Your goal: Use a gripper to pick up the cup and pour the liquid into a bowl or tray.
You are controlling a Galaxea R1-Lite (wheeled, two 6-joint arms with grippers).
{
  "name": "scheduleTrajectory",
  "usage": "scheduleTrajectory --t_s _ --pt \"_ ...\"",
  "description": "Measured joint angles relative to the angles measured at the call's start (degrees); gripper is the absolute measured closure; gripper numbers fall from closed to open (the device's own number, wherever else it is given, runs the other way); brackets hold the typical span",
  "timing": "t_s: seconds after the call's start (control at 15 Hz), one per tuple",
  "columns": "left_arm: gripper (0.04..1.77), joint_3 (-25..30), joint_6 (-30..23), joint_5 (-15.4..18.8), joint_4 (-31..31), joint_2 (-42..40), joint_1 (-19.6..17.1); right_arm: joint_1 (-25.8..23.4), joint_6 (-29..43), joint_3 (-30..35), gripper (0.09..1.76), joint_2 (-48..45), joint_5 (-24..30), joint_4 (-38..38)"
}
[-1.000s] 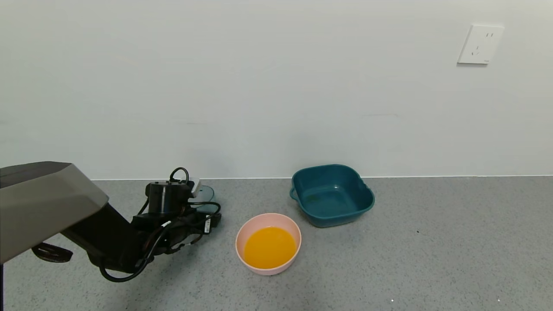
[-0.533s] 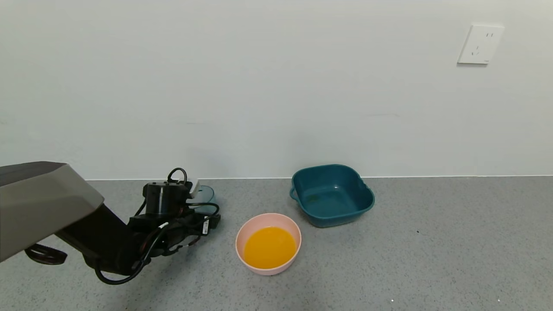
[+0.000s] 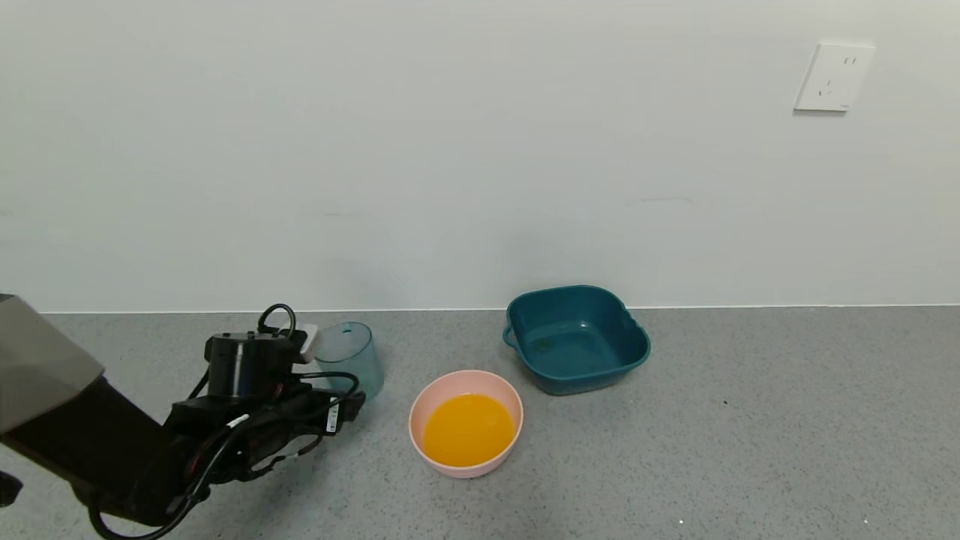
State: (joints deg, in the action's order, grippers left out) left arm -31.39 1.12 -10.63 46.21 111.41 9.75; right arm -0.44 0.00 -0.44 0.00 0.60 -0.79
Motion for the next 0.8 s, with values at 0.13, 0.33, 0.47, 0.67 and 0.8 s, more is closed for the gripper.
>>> scheduleTrajectory --t_s 0.13,0.33,0.47,0.67,0.8 --pt "0.11 4.11 -0.02 0.05 -0.05 -4.39 0.00 0.00 0.00 0.00 0.14 0.00 0.00 0.02" --pt "0.11 9.20 0.06 0.79 -0.38 -10.84 0.00 0.00 0.00 0.00 0.14 0.00 0.00 0.00" --pt "0.11 11.74 0.04 2.12 -0.60 -14.41 0.00 0.00 0.00 0.00 0.14 0.00 0.00 0.00" --pt "0.10 14.58 -0.94 4.96 -0.73 -19.04 0.00 0.00 0.00 0.00 0.14 0.00 -0.02 0.02" --pt "0.10 16.59 -1.07 6.34 -0.83 -22.30 0.00 0.00 0.00 0.00 0.14 0.00 -0.02 0.02"
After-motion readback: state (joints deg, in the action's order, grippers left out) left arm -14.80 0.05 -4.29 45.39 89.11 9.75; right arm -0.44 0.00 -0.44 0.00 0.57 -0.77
